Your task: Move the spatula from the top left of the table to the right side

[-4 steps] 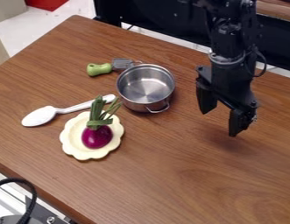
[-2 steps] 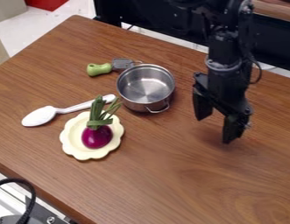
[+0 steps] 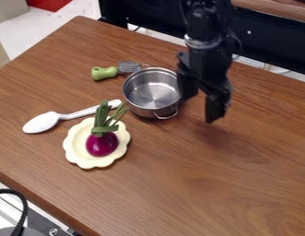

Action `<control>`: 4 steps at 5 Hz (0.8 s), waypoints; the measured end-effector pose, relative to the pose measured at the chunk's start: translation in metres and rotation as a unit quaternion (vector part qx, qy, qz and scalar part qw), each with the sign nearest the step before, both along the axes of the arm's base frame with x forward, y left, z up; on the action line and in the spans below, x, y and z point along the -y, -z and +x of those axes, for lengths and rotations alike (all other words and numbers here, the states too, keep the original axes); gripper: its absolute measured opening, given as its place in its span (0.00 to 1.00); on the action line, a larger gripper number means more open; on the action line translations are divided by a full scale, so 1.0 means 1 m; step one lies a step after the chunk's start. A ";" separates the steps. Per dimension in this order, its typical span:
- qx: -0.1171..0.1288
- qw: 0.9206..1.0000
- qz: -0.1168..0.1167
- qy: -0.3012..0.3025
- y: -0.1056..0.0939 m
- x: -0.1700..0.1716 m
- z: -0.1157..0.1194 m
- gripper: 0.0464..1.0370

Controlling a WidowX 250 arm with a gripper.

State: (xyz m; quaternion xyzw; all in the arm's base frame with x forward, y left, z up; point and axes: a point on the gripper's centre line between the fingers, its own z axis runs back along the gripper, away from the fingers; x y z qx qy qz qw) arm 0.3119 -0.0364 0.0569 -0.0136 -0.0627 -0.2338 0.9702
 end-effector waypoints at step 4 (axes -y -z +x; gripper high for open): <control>0.014 0.994 0.020 0.106 -0.029 -0.124 0.046 0.96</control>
